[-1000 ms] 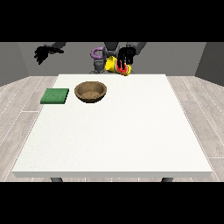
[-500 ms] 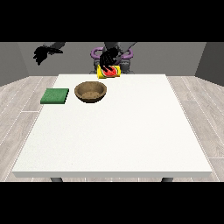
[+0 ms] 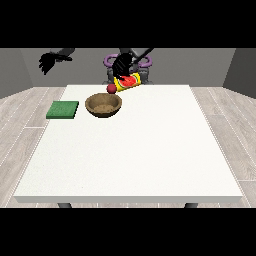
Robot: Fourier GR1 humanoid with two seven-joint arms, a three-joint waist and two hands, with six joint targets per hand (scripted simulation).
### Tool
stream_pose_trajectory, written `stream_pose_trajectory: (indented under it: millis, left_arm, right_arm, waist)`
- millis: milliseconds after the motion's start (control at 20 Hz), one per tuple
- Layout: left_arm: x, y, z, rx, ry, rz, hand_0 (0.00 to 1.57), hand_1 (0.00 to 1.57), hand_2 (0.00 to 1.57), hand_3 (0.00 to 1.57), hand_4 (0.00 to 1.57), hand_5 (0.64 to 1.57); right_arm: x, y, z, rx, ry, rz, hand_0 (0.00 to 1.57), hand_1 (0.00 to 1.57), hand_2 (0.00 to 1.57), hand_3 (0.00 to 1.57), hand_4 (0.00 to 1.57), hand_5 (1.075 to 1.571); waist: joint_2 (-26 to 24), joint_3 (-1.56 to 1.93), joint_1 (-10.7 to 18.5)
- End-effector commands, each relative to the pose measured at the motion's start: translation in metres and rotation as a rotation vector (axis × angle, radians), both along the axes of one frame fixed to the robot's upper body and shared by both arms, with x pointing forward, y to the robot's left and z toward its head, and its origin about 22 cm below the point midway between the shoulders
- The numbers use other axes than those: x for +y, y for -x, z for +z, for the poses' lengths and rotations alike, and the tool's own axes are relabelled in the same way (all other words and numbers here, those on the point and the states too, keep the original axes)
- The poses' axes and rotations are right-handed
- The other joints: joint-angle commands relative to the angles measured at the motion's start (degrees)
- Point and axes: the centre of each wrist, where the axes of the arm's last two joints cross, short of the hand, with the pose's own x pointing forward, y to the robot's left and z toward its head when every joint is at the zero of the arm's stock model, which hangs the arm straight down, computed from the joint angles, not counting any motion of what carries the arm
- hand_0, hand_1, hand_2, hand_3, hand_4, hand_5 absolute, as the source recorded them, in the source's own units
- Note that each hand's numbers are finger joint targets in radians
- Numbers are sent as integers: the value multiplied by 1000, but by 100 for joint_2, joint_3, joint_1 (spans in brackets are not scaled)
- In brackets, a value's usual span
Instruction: Pick the cup and pour the ball into the bowl, then pick the bowl and place it on the pad
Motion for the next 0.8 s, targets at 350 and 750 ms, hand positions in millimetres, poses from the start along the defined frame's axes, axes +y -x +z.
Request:
stream_pose_trajectory:
  millis: [350,750]
  left_arm:
    - [46,-9,21,87,1079,264,1236,1236,1543,1425,1513,1196]
    - [80,20,-2,213,1913,317,0,0,0,0,0,1550]
  right_arm:
    - [5,7,-8,46,-26,-103,0,0,0,0,104,1565]
    - [53,-17,-10,-23,-62,-59,0,0,0,0,303,1568]
  waist:
    - [30,-74,679]
    - [923,-129,554]
